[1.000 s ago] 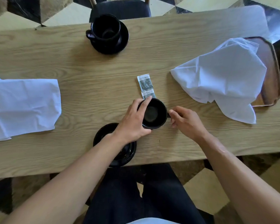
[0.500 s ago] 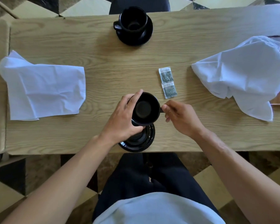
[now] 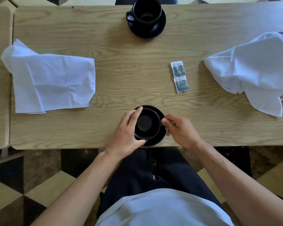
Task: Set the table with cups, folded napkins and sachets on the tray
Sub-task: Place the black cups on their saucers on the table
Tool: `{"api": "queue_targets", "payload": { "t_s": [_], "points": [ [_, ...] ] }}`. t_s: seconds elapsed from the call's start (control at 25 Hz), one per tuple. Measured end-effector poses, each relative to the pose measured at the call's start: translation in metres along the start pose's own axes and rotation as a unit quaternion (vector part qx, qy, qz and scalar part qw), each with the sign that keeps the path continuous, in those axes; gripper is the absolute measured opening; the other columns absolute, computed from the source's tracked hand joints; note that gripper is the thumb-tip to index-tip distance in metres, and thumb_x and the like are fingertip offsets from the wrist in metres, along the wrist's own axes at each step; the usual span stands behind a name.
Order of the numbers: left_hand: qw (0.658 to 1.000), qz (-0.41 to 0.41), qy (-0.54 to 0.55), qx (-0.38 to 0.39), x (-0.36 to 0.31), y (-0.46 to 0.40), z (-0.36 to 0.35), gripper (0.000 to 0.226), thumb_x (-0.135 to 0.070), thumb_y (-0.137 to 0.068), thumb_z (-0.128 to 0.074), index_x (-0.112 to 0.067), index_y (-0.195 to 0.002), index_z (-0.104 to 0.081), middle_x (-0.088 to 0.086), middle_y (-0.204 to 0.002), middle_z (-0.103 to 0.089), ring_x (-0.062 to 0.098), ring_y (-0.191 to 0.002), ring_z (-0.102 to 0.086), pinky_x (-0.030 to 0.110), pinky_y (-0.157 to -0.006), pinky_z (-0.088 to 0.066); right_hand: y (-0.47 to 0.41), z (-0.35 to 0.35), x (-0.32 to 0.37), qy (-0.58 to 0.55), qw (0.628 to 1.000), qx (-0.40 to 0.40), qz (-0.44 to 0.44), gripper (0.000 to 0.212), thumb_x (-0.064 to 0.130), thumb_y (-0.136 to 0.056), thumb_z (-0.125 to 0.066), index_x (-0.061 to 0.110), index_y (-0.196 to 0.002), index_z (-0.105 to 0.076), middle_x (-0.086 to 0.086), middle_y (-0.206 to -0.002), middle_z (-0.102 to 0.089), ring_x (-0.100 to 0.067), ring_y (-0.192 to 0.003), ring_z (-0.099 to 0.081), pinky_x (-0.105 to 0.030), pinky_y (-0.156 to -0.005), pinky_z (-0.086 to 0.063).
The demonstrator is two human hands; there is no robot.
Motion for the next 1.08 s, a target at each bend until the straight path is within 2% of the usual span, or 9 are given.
{"api": "queue_targets", "payload": {
  "t_s": [0.16,0.36,0.48,0.56,0.68,0.76,0.88,0.96,1.08],
  "points": [
    [1.0,0.013,0.021,0.009,-0.003,0.002,-0.008,0.115,-0.015,-0.065,-0.089,-0.025,-0.159,-0.024,-0.004,-0.151,-0.034,0.015,-0.142,-0.037,0.034,-0.117,-0.037,0.002,-0.002,-0.011,0.016,1.0,-0.003,-0.012,0.028,0.032,-0.104,-0.057,0.039,-0.077,-0.06,0.02,-0.071,-0.065,-0.007,-0.058,-0.068,-0.025,-0.06,-0.049],
    [0.999,0.022,0.029,0.005,-0.003,0.003,-0.01,0.113,-0.013,-0.067,-0.087,-0.024,-0.16,-0.024,-0.001,-0.153,-0.033,0.018,-0.145,-0.035,0.039,-0.117,-0.037,0.002,-0.003,-0.016,0.018,0.999,0.004,-0.03,0.023,0.038,-0.104,-0.056,0.039,-0.081,-0.063,0.014,-0.078,-0.069,-0.006,-0.059,-0.07,-0.028,-0.065,-0.053],
    [1.0,0.011,0.015,0.019,-0.004,0.004,-0.013,0.118,-0.015,-0.069,-0.087,-0.026,-0.161,-0.014,0.001,-0.155,-0.028,0.02,-0.146,-0.031,0.043,-0.117,-0.038,0.003,-0.002,-0.017,0.004,0.999,0.005,-0.036,0.02,0.036,-0.104,-0.056,0.036,-0.086,-0.066,0.01,-0.079,-0.069,-0.007,-0.06,-0.07,-0.028,-0.064,-0.051],
    [0.999,0.012,-0.004,0.043,-0.005,0.005,-0.016,0.126,-0.027,-0.068,-0.088,-0.033,-0.161,-0.003,0.001,-0.158,-0.021,0.021,-0.147,-0.027,0.044,-0.117,-0.037,0.004,-0.003,-0.018,-0.019,0.998,0.005,-0.051,0.014,0.036,-0.103,-0.057,0.031,-0.099,-0.069,0.005,-0.08,-0.07,-0.01,-0.062,-0.071,-0.026,-0.063,-0.049],
    [0.998,0.05,-0.038,0.027,0.004,0.008,-0.011,0.126,-0.07,-0.066,-0.075,-0.036,-0.16,0.002,0.003,-0.161,-0.018,0.023,-0.146,-0.021,0.043,-0.119,-0.027,0.005,-0.002,-0.025,-0.066,0.994,-0.018,-0.089,0.024,0.042,-0.102,-0.057,0.03,-0.122,-0.064,-0.006,-0.089,-0.07,-0.018,-0.079,-0.069,-0.03,-0.072,-0.052],
    [0.987,0.147,0.056,-0.034,0.024,0.011,0.0,0.106,-0.082,-0.076,-0.051,-0.03,-0.159,-0.01,0.004,-0.158,-0.027,0.022,-0.144,-0.027,0.043,-0.117,-0.025,0.007,-0.002,-0.03,-0.092,0.988,-0.041,-0.114,0.037,0.045,-0.102,-0.056,0.027,-0.133,-0.058,-0.005,-0.101,-0.069,-0.016,-0.093,-0.068,-0.033,-0.083,-0.054],
    [0.902,0.322,0.278,-0.071,0.063,0.013,-0.003,0.091,-0.079,-0.079,-0.039,-0.019,-0.148,-0.044,0.006,-0.144,-0.053,0.023,-0.131,-0.053,0.048,-0.113,-0.042,0.008,-0.013,-0.04,-0.168,0.972,-0.022,-0.16,0.043,0.045,-0.104,-0.051,0.021,-0.139,-0.057,0.001,-0.121,-0.07,-0.016,-0.109,-0.068,-0.04,-0.093,-0.058],
    [0.865,0.365,0.339,-0.06,0.07,0.011,-0.008,0.087,-0.076,-0.076,-0.041,-0.018,-0.139,-0.056,0.011,-0.14,-0.06,0.028,-0.129,-0.058,0.052,-0.111,-0.045,0.009,-0.024,-0.045,-0.218,0.959,-0.009,-0.181,0.039,0.042,-0.106,-0.049,0.018,-0.133,-0.062,-0.004,-0.119,-0.072,-0.024,-0.104,-0.072,-0.049,-0.086,-0.062],
    [0.874,0.356,0.328,-0.041,0.06,0.008,-0.012,0.07,-0.074,-0.077,-0.048,-0.027,-0.126,-0.067,-0.003,-0.126,-0.069,0.015,-0.12,-0.063,0.04,-0.106,-0.048,0.011,-0.031,-0.048,-0.265,0.944,-0.012,-0.197,0.043,0.048,-0.1,-0.053,0.017,-0.127,-0.065,-0.008,-0.116,-0.073,-0.026,-0.102,-0.074,-0.051,-0.078,-0.064]
  ]
}}
Point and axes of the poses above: each hand's wrist, its own y-axis away from the middle knuckle, its own z-axis out of the back of the hand, x = y × z, the point moved 8 cm from there along -y, towards the middle knuckle
